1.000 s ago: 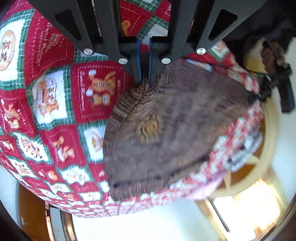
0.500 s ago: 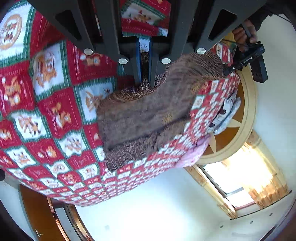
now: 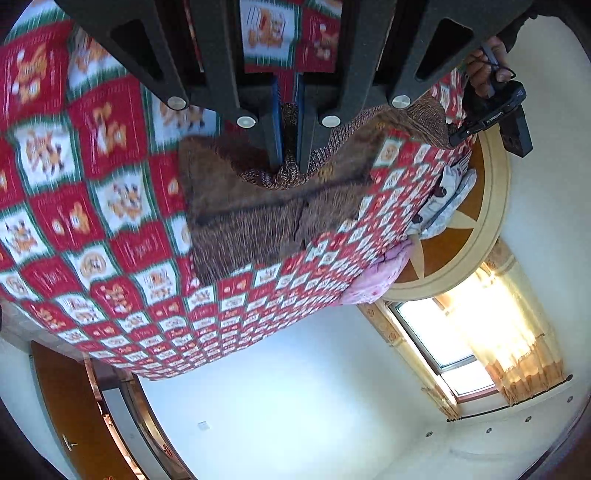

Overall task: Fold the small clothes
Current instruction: 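Lift the hem with both tools and fold it over toward the collar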

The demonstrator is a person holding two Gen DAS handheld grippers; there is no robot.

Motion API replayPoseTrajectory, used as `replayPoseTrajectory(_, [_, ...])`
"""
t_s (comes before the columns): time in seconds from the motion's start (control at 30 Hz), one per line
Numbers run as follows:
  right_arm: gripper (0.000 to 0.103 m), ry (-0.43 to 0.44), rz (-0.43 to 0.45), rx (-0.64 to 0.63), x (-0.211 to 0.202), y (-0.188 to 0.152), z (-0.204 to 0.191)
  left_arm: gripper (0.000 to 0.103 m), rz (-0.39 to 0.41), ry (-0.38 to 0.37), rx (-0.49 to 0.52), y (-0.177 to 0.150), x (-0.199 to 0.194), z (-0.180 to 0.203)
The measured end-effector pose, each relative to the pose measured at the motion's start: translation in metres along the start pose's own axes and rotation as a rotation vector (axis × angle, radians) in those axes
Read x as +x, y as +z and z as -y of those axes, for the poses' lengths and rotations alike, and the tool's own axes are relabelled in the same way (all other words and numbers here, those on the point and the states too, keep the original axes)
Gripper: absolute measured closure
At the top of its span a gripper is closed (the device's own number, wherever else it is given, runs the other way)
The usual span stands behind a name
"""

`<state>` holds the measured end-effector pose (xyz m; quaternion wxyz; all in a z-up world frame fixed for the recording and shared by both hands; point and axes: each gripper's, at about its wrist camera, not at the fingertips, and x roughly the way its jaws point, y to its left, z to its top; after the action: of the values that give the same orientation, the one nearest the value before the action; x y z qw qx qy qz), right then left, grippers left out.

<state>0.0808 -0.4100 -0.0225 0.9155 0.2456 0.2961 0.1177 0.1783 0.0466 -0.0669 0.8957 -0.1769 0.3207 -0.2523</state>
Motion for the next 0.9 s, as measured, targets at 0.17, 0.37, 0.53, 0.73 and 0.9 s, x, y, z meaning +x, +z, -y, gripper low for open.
replayPoseTrajectory(0.17, [0.097,-0.012,0.025,0.012,0.022,0.035,0.005,0.097,0.032,0.002,-0.033,0.034,0.022,-0.010])
replayPoseTrajectory(0.37, [0.097,-0.033,0.025,0.009,0.051,0.068,0.011,0.097,0.052,-0.005,-0.047,0.070,0.051,-0.015])
replayPoseTrajectory(0.53, [0.097,-0.061,0.014,0.004,0.081,0.098,0.018,0.097,0.042,0.017,-0.044,0.094,0.080,-0.023])
replayPoseTrajectory(0.73, [0.097,-0.101,-0.037,0.020,0.134,0.130,0.037,0.097,0.010,0.051,-0.038,0.117,0.121,-0.036])
replayPoseTrajectory(0.9, [0.097,-0.136,-0.093,0.045,0.185,0.149,0.057,0.097,-0.040,0.092,-0.030,0.131,0.165,-0.051])
